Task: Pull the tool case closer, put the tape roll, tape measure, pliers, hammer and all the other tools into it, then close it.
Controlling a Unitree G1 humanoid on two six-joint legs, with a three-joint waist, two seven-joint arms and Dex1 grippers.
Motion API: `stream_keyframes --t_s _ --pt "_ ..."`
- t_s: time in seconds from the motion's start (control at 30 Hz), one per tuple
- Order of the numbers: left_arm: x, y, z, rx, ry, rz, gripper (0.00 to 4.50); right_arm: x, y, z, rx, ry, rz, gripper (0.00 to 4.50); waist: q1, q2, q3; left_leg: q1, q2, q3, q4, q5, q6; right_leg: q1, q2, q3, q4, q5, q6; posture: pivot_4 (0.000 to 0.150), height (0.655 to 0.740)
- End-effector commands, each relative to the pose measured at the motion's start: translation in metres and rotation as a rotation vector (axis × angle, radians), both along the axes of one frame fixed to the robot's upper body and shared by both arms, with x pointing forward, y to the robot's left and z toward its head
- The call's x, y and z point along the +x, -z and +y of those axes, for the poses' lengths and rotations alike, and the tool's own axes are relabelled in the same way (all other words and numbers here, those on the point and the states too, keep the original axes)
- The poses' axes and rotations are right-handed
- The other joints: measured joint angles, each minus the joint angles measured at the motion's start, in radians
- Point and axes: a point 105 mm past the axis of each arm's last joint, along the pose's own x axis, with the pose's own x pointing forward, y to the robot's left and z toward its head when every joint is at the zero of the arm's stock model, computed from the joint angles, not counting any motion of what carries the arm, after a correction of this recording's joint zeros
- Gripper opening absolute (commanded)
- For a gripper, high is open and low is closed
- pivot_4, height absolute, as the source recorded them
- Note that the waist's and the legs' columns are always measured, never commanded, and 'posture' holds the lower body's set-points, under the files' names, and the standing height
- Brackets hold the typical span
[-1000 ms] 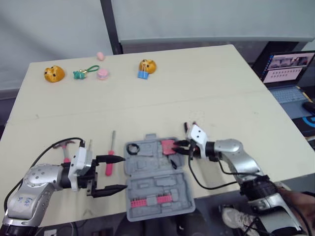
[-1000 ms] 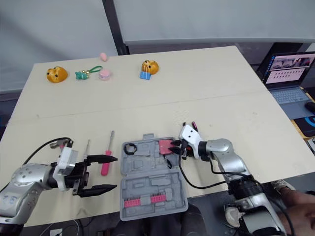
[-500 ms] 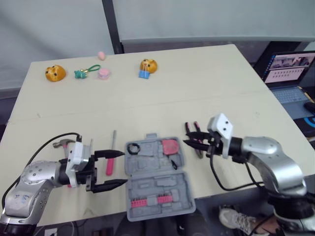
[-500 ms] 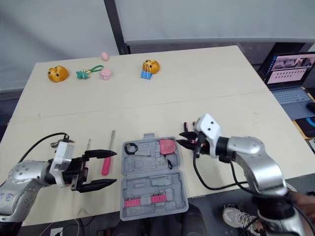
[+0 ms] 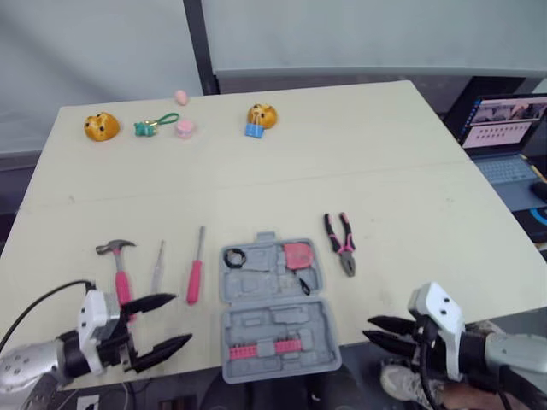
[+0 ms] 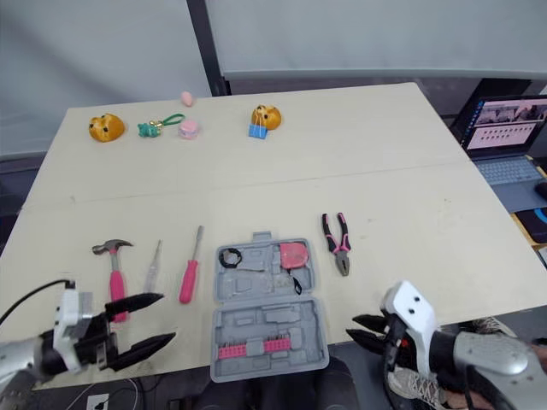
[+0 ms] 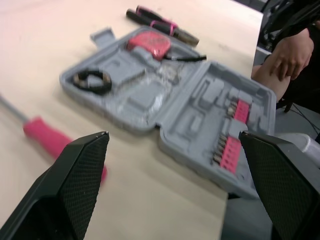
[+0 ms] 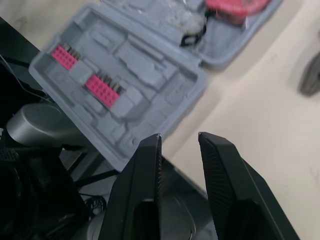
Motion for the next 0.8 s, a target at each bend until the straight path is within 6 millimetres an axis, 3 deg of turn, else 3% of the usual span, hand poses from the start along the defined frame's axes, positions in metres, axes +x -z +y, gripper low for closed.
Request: stream_keyframes --t_s 0.03,0.13,0.23,0.4,0.67,0.8 --pt "-0.009 -0.009 0.002 0.024 -0.008 -0.050 4.50 -0.001 0.011 -0.010 -0.040 0.050 -0.022 1.27 0.003 -0.002 -0.001 0.000 0.000 0.000 0.000 0.000 0.000 0.000 0.000 0.000 -0.001 0.000 0.000 0.150 0.7400" --pt "-0.019 -0.006 0.009 0.040 -0.022 -0.032 4.50 -0.005 0.023 -0.022 -0.064 0.102 -0.009 1.27 0.013 -0.002 -0.001 0.001 0.000 0.000 0.000 -0.001 0.001 0.002 0.000 0.000 -0.005 0.000 0.000 0.150 0.7400" --pt "-0.024 -0.004 0.013 0.048 -0.030 -0.020 4.50 -0.006 0.029 -0.029 -0.072 0.123 -0.013 2.08 0.016 -0.002 -0.001 0.002 0.000 0.000 0.000 -0.001 0.002 0.002 0.000 0.000 -0.007 0.000 -0.001 0.150 0.7400" --pt "-0.021 -0.004 0.011 0.049 -0.025 -0.026 4.50 -0.007 0.036 -0.038 -0.072 0.135 -0.015 4.48 0.017 -0.002 -0.001 0.012 0.002 -0.002 -0.001 -0.005 0.003 0.011 0.000 0.000 -0.008 -0.001 -0.003 0.150 0.7400" --pt "0.001 -0.029 -0.014 0.020 0.148 -0.164 4.50 0.000 0.033 -0.051 -0.059 0.268 -0.084 4.48 0.017 -0.002 -0.002 0.014 0.002 -0.002 -0.001 -0.007 0.003 0.011 0.000 0.002 -0.008 -0.001 -0.003 0.150 0.7400" --pt "0.013 -0.038 -0.026 0.005 0.253 -0.196 4.50 0.006 0.025 -0.042 -0.016 0.335 -0.113 4.48 0.015 0.000 -0.002 0.015 0.003 -0.001 -0.001 -0.007 0.003 0.011 0.000 0.002 -0.008 -0.001 -0.003 0.150 0.7400"
